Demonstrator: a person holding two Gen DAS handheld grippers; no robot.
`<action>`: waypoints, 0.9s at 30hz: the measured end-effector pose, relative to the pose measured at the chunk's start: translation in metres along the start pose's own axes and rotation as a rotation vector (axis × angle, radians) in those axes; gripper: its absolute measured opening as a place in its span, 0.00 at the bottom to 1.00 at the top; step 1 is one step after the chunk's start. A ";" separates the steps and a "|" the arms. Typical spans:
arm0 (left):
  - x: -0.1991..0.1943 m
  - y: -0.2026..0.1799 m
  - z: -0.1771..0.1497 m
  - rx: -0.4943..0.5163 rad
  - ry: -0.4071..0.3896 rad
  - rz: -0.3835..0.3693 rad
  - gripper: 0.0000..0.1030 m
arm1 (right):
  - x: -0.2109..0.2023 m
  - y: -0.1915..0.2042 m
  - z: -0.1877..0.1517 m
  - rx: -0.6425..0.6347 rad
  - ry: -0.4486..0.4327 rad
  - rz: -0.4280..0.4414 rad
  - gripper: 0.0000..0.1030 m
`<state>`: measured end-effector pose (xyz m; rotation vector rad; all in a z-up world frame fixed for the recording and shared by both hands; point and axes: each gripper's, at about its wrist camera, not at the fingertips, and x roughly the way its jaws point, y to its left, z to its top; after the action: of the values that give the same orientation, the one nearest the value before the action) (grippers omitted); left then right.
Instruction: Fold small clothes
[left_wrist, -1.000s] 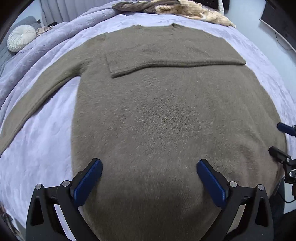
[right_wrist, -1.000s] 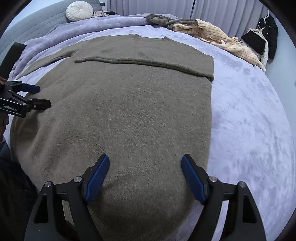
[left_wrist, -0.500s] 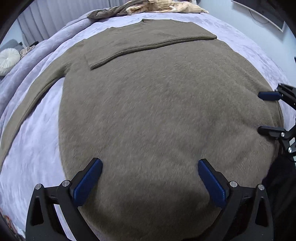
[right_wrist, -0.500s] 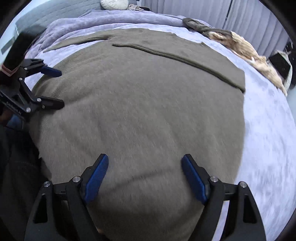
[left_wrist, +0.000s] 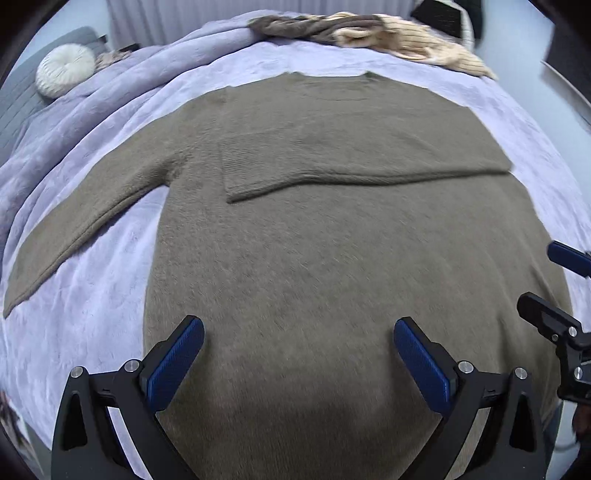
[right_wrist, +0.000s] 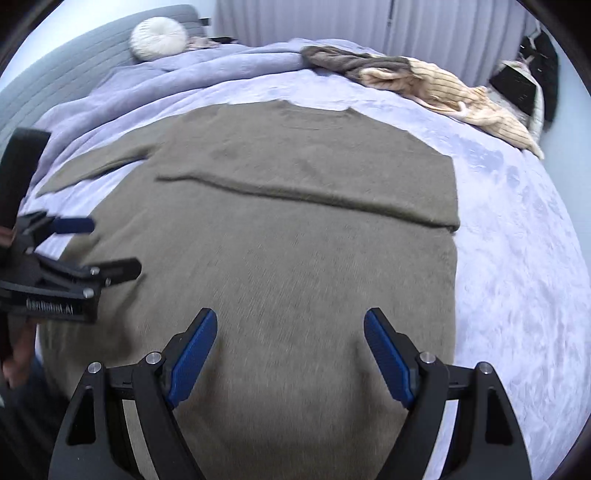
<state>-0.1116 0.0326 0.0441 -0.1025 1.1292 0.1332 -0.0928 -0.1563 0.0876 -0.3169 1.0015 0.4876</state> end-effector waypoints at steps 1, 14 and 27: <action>0.001 0.000 0.003 -0.012 0.000 0.011 1.00 | 0.004 0.000 0.005 0.021 0.008 -0.009 0.82; 0.053 0.003 0.035 -0.059 0.062 -0.015 1.00 | 0.051 0.006 0.019 0.056 0.114 -0.024 0.82; 0.031 0.018 0.016 -0.084 0.022 -0.073 1.00 | 0.024 -0.021 -0.004 0.131 0.127 -0.002 0.83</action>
<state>-0.0873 0.0542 0.0228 -0.2200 1.1401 0.1148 -0.0743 -0.1702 0.0655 -0.2344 1.1513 0.4014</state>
